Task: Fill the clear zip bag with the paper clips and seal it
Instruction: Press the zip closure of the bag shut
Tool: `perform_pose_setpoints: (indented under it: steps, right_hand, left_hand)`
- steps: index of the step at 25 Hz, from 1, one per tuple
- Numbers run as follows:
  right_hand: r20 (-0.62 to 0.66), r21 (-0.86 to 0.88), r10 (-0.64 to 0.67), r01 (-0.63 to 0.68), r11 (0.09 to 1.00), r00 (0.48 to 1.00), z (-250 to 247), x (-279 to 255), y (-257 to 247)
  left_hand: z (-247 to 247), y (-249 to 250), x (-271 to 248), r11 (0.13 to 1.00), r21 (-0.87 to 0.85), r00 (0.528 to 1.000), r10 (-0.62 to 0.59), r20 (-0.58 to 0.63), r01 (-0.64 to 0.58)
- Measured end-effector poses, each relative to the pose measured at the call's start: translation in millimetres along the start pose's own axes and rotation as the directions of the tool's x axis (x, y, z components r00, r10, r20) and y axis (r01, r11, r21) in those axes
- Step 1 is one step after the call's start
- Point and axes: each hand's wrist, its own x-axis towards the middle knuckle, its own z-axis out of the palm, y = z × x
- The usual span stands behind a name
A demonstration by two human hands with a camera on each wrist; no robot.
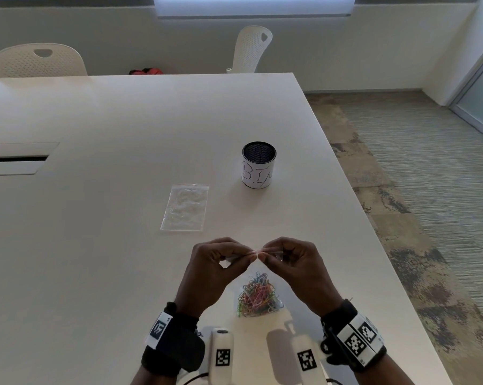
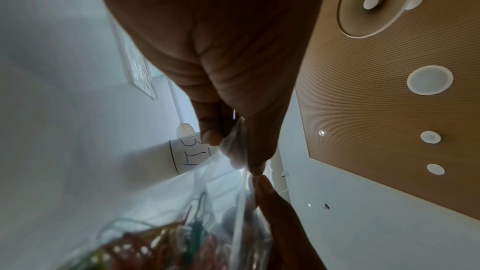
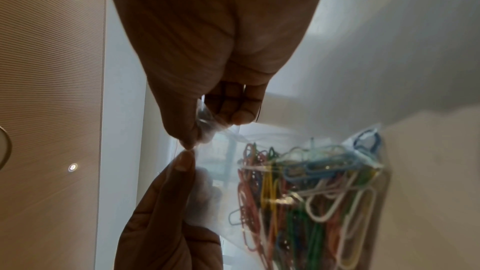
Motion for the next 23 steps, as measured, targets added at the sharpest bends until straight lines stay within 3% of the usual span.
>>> perform_pose_setpoints:
  steps: [18, 23]
  right_hand:
    - [-0.035, -0.021, -0.055, 0.055, 0.998, 0.998, 8, 0, -1]
    - [-0.072, -0.039, -0.020, 0.017, 0.999, 0.997, -4, -3, -2]
  left_hand:
    - [5, 3, 1, 1.000, -0.024, 0.999, -0.021, -0.035, 0.021]
    - [-1, 6, -1, 0.999, 0.003, 0.997, -0.047, -0.069, 0.047]
